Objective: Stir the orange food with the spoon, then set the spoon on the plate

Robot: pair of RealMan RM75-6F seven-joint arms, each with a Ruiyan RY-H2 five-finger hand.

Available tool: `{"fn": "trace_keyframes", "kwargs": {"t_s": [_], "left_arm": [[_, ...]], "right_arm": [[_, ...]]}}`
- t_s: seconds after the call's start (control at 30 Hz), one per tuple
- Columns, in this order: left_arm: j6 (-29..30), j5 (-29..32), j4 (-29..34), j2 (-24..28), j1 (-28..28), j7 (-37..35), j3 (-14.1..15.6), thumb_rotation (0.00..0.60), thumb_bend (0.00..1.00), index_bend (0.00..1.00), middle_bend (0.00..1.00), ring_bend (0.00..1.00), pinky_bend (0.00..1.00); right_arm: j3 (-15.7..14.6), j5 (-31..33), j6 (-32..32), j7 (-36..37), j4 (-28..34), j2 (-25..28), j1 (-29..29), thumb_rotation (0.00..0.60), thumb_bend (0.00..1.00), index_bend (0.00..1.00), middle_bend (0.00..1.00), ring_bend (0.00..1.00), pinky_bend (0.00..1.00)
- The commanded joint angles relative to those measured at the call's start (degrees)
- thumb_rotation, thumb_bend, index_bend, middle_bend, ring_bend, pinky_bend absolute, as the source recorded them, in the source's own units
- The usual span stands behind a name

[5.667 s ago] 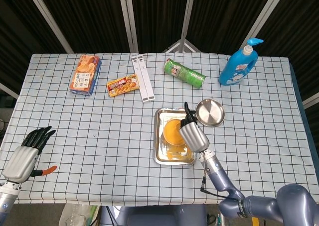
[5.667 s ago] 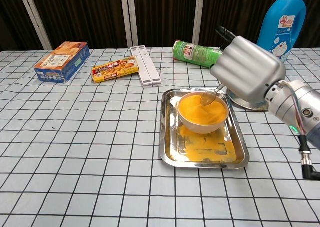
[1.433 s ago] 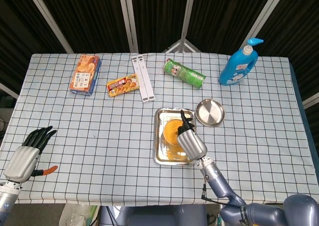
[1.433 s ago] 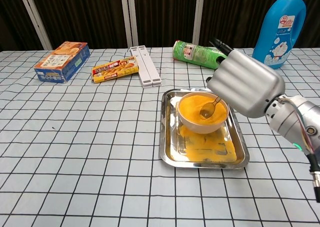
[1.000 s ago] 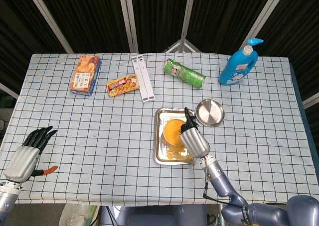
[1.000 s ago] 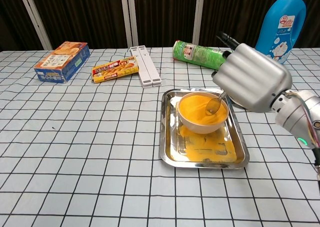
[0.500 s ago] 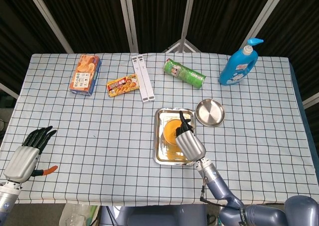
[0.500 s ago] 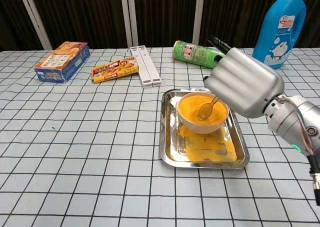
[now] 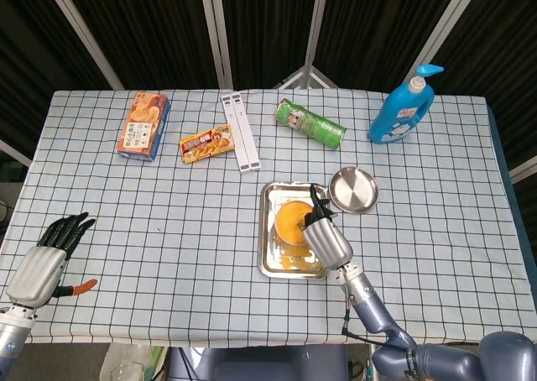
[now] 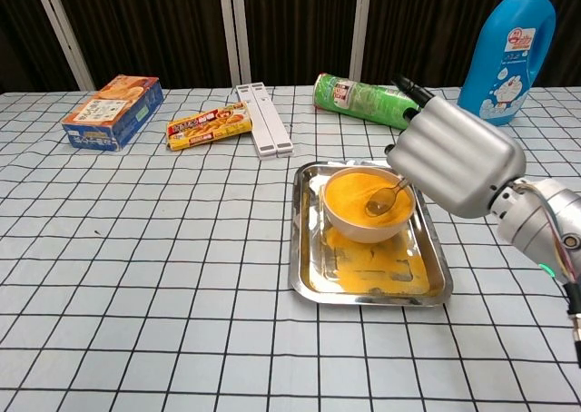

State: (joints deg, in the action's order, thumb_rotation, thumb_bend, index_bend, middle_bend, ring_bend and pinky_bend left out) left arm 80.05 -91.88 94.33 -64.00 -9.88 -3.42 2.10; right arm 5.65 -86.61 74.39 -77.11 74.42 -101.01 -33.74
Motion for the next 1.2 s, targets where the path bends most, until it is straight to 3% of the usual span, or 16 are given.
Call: {"fn": "trace_keyframes", "kwargs": {"t_s": [0.03,0.47,0.9,1.2], "left_arm": [[0.0,0.0,0.0,0.0,0.0,0.0,0.0,0.600,0.00,0.00,0.00,0.00,0.00],[0.1,-0.1,0.0,0.0,0.0,0.1,0.0,0.600,0.00,0.00,0.00,0.00,0.00],[-0.1,0.0,0.0,0.0,0.0,0.0,0.0,0.600,0.00,0.00,0.00,0.00,0.00],[-0.1,-0.1,0.0,0.0,-0.1,0.1,0.1,0.600,0.00,0.00,0.00,0.00,0.00]], "right_arm": [[0.3,0.1,0.2,0.0,0.0,0.3,0.1,0.600,0.53,0.61,0.56,0.38,0.00],[1.1,-0.4,1.0,0.6,2.9,1.7,0.3,0.600,0.53,0.61,0.56,0.38,0.00],[2.1,0.9,0.8,0.1,0.8,2.7,0.6,0.600,0.53,0.61,0.56,0.38,0.00],[1.3,1.0,0.6,1.0,0.0,2.6,1.0,0.600,0.53,0.61,0.56,0.38,0.00]]}}
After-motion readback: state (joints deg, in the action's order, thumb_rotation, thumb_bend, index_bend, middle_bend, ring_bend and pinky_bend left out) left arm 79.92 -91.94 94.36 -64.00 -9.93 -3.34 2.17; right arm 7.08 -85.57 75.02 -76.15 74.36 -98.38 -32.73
